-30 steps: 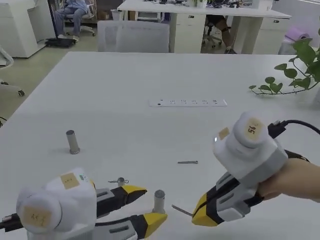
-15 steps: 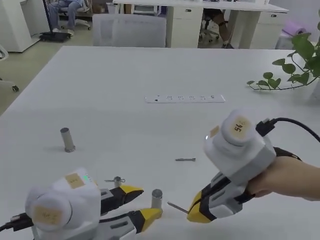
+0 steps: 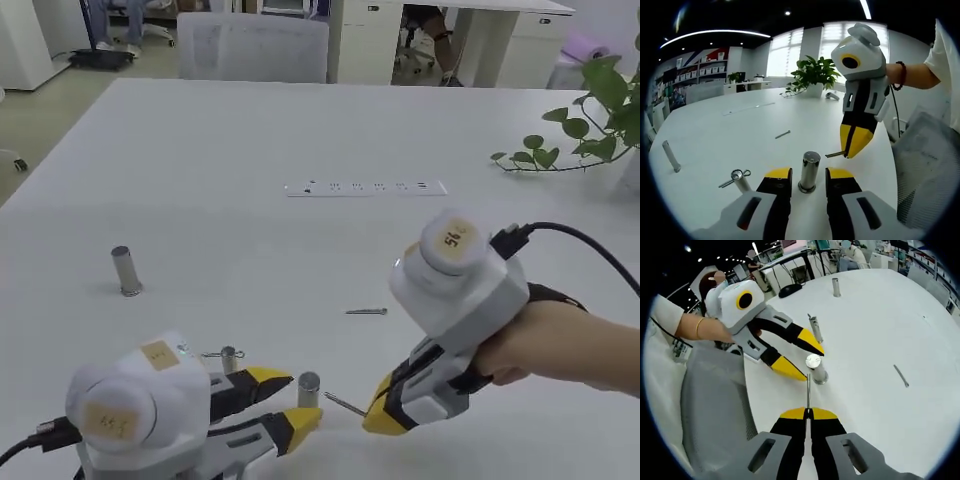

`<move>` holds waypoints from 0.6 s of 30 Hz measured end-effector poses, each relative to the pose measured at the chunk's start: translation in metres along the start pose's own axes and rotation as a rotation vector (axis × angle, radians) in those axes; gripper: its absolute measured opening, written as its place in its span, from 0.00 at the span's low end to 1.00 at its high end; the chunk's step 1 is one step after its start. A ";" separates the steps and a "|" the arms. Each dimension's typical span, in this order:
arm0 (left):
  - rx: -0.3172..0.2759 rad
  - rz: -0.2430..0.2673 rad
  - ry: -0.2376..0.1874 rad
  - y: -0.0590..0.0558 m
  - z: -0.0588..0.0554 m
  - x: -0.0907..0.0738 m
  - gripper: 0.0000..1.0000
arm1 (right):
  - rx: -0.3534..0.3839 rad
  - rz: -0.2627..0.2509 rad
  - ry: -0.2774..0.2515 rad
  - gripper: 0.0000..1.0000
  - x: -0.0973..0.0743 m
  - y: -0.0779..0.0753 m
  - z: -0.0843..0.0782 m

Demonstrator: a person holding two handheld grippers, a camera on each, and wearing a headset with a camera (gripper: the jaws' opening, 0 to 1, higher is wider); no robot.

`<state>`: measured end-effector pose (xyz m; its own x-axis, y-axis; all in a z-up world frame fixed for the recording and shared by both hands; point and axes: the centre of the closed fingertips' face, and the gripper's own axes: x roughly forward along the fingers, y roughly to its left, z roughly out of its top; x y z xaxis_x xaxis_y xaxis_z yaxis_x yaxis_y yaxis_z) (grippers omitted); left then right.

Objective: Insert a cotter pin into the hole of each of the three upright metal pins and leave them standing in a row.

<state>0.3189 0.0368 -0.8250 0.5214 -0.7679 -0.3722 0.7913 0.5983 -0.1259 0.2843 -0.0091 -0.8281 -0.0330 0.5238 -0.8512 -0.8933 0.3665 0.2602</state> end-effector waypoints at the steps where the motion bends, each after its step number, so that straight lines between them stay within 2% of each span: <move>1: -0.003 0.000 0.000 0.000 0.000 0.001 0.25 | 0.003 -0.001 0.002 0.03 0.000 -0.001 0.000; 11: -0.006 -0.014 0.012 -0.001 -0.005 0.010 0.22 | 0.028 0.000 0.015 0.03 0.002 -0.004 0.001; 18: -0.008 -0.016 0.017 -0.001 -0.007 0.013 0.15 | 0.030 0.008 0.016 0.03 0.004 -0.003 0.003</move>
<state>0.3224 0.0276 -0.8366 0.5030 -0.7735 -0.3855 0.7970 0.5877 -0.1394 0.2882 -0.0058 -0.8308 -0.0474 0.5141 -0.8564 -0.8791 0.3856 0.2802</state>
